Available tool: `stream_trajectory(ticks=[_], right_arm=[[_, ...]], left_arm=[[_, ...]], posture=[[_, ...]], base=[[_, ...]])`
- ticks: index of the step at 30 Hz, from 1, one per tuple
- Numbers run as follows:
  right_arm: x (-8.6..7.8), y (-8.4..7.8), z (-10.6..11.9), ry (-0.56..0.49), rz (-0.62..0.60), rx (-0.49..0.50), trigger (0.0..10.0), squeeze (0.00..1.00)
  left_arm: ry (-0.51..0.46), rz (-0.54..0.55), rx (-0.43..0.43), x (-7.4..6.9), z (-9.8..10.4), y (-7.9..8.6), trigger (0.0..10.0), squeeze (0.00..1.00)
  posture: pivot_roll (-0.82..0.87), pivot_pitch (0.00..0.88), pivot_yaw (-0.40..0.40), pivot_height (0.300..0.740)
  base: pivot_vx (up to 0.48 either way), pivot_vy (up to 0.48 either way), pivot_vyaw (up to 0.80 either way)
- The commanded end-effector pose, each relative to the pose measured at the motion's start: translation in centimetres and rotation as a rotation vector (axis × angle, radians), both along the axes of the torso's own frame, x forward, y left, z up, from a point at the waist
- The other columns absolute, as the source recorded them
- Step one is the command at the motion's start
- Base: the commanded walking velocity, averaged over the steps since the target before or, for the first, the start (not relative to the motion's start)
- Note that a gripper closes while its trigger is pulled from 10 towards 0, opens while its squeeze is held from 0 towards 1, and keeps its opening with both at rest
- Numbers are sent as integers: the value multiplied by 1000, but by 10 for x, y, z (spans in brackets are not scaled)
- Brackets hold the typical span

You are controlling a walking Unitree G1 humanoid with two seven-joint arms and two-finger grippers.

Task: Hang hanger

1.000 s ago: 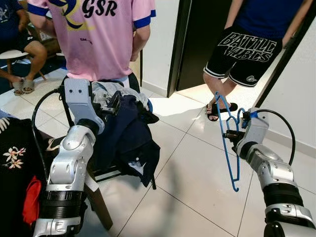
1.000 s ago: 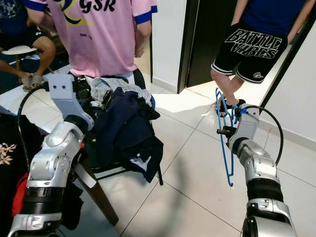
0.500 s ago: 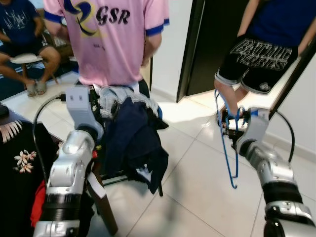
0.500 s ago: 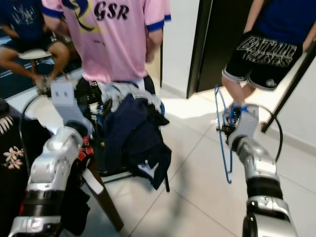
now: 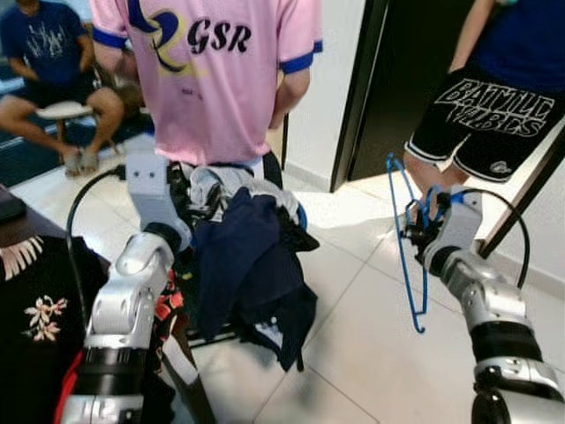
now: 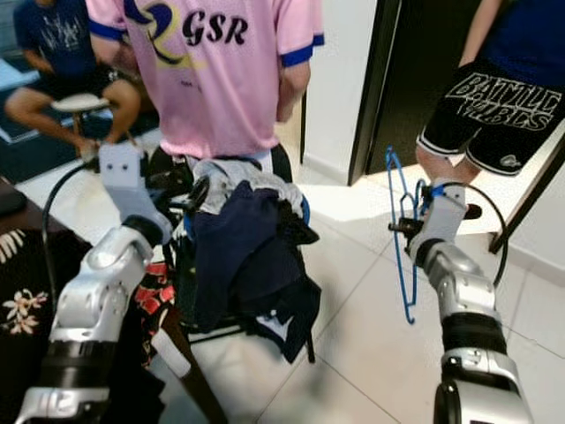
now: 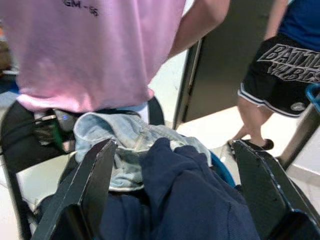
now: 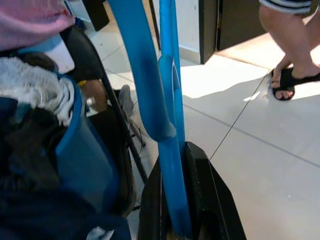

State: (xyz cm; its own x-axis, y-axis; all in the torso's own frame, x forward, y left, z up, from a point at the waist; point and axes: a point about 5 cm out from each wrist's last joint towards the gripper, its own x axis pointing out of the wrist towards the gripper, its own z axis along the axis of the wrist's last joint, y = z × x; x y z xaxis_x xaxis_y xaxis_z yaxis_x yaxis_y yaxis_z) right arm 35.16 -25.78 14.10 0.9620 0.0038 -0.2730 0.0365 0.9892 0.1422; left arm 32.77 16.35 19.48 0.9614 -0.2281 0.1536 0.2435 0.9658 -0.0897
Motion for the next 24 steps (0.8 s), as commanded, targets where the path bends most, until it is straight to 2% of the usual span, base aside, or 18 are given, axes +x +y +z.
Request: stream_trajectory(ticks=[1,2,3,4,5,7,8,16,21,24], right_arm=[[-1,-1,-1,2,-3,5,10000,0],[-1,-1,-1,2,-3,5,10000,0],[0,-1,-1,2,-3,4,10000,0],[0,-1,-1,2,-3,4,10000,0],[0,-1,1,1,-3,3,10000,0],[0,-1,1,1,-3,3,10000,0],[1,-2,2,0,-3,1,10000,0],[1,-9,11,-13,-4,-22,10000,0],[0,-13,16,-20,-9,-29,10000,0],[-2,-17,22,-30,-16,-37,10000,0]], left_arm=[[22,-59,13,-3,-2,-1,10000,0],[22,-59,13,-3,-2,-1,10000,0],[50,-172,46,-5,-6,-9,10000,0],[50,-172,46,-5,-6,-9,10000,0],[125,-330,88,-8,-18,-20,10000,0],[125,-330,88,-8,-18,-20,10000,0],[143,-358,124,-8,-23,-22,10000,0],[233,-411,147,-4,-42,-26,10000,0],[260,-402,181,-3,-49,-25,10000,0],[256,-353,229,0,-57,-21,10000,0]], posture=[[2,0,-40,740],[2,0,-40,740],[5,3,-45,740],[5,3,-45,740],[5,3,-45,740],[5,3,-45,740],[-3,9,-49,740],[-25,19,-53,740],[-44,28,-51,740],[-58,44,-53,740]], base=[[0,0,0],[0,0,0],[0,0,0],[0,0,0],[0,0,0],[0,0,0],[0,0,0],[0,0,0],[0,0,0],[0,0,0]])
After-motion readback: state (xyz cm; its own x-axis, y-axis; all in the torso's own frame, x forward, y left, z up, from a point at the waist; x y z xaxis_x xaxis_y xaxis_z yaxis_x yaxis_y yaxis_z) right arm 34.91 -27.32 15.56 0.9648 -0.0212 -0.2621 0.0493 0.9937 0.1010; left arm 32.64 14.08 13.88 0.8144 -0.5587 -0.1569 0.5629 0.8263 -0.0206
